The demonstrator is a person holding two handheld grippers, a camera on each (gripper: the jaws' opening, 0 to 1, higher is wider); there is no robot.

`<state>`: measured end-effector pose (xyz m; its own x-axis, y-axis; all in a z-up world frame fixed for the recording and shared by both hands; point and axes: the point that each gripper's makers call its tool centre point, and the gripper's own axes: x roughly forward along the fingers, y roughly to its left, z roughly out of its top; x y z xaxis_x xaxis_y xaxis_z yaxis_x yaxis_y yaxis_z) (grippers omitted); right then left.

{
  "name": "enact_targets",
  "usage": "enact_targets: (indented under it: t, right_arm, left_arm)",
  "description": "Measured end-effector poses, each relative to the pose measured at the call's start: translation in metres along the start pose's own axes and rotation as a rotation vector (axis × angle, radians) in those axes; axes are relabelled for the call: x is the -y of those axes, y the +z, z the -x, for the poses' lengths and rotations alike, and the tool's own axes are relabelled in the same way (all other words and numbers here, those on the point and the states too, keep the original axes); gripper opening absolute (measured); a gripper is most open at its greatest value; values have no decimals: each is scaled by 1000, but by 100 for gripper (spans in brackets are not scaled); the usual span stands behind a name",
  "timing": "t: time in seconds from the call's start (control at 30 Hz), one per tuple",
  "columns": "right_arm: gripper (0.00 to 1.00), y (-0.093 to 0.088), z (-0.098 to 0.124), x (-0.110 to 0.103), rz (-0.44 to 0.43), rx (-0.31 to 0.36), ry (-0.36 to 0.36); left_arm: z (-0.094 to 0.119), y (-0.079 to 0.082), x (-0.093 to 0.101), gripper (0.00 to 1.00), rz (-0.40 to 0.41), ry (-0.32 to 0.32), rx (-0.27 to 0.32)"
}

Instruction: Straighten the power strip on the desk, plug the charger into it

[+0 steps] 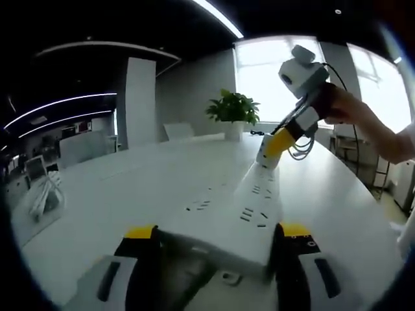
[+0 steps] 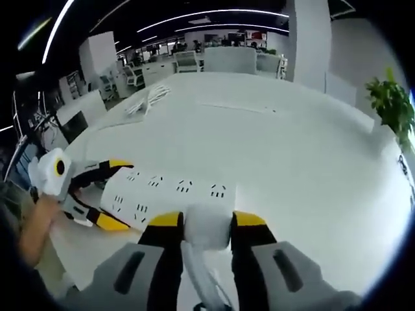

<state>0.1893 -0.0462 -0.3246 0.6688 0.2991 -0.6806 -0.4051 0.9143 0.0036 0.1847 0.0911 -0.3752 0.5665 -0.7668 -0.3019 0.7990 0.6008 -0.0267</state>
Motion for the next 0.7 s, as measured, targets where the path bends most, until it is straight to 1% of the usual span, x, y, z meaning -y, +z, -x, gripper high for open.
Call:
enact_targets:
  t: [0.13, 0.33, 0.43, 0.57, 0.7]
  right_arm:
    - [26, 0, 1, 1, 11, 1, -8]
    - [26, -1, 0, 4, -39, -7, 23]
    - [26, -2, 1, 2, -46, -8, 27]
    - [26, -2, 2, 2, -38, -5, 21]
    - [26, -2, 2, 1, -3, -2, -10]
  left_arm:
    - [0, 0, 0, 72, 0, -4, 0]
    - [0, 0, 1, 72, 2, -4, 0]
    - [0, 0, 1, 72, 2, -6, 0]
    - [0, 0, 1, 72, 2, -8, 2]
    - [0, 0, 2, 72, 2, -8, 2]
